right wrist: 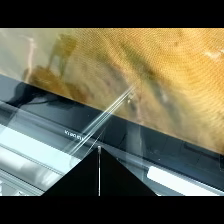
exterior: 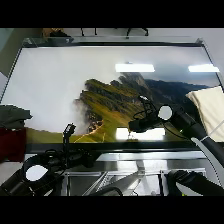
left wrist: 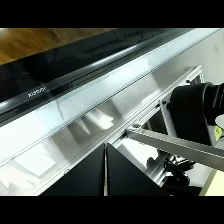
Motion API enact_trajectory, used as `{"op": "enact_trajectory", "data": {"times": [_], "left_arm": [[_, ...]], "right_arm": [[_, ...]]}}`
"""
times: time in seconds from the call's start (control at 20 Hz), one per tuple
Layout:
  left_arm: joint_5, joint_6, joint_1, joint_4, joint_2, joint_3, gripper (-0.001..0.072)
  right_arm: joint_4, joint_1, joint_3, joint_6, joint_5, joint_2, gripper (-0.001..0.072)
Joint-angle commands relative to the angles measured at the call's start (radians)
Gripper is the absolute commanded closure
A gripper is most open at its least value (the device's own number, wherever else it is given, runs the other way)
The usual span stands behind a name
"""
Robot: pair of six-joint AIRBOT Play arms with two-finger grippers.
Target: Fold the shirts.
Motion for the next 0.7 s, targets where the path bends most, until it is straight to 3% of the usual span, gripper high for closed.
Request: {"op": "enact_trajectory", "data": {"times": [0.0, 0.3, 0.4, 0.55, 0.6, 0.65], "left_arm": [[0.000, -0.001, -0.001, 0.001, -0.002, 0.000, 0.0696], [-0.042, -0.001, 0.025, 0.037, -0.002, 0.053, 0.0696], [-0.188, -0.010, 0.130, 0.185, -0.002, 0.177, 0.0696], [-0.468, -0.047, 0.443, 0.557, -0.003, 0.419, 0.0686], [-0.507, -0.029, 0.560, 0.656, -0.003, 0.483, 0.0378], [-0.501, -0.009, 0.693, 0.750, -0.003, 0.534, 0.0019]], "right_arm": [[0.000, 0.001, 0.000, 0.000, 0.001, 0.000, 0.0681], [0.000, 0.001, 0.000, 0.000, 0.001, 0.000, 0.0681], [0.000, 0.001, 0.000, 0.000, 0.000, 0.000, 0.0681], [0.000, 0.001, 0.000, 0.000, 0.000, 0.000, 0.0681], [0.000, 0.001, 0.000, 0.000, 0.001, 0.001, 0.0681], [0.000, 0.001, 0.000, 0.000, 0.001, 0.000, 0.0681]]}}
